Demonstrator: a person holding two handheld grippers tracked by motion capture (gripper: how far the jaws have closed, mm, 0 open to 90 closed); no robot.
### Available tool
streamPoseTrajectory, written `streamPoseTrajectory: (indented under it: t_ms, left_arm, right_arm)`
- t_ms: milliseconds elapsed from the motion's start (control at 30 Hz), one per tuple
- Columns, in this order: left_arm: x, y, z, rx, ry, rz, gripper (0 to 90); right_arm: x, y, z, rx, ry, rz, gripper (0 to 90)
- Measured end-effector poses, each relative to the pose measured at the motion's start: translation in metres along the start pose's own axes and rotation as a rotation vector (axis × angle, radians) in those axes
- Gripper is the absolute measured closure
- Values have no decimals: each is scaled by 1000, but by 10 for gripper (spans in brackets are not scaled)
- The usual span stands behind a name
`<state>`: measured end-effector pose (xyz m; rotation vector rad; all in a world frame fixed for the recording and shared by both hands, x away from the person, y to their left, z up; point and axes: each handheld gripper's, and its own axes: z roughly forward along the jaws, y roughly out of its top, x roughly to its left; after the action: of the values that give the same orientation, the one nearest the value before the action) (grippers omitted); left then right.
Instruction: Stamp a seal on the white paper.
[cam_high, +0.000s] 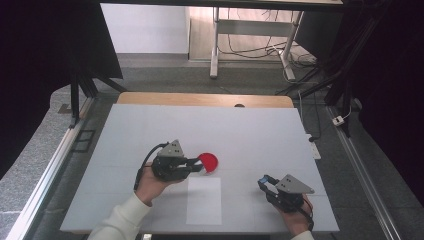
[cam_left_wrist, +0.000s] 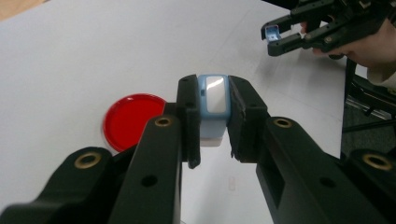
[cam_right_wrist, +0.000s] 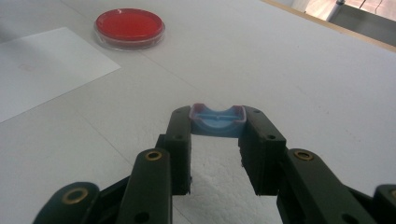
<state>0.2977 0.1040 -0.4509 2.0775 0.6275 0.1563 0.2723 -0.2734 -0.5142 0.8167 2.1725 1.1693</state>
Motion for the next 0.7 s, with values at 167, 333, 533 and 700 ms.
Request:
streamPoseTrajectory:
  t_ms: [167, 333, 533, 700]
  left_arm:
    - [-6, -3, 5, 16, -13, 13, 757]
    - [-10, -5, 7, 20, -24, 20, 757]
    - [-13, -8, 7, 30, -30, 27, 757]
    - [-16, -12, 7, 35, -40, 30, 757]
  right_arm:
    - [0, 0, -1, 6, -2, -2, 647]
    - [0, 0, 0, 2, 0, 0, 647]
    - [0, 0, 0, 3, 1, -2, 647]
    - [0, -1, 0, 14, -7, -4, 647]
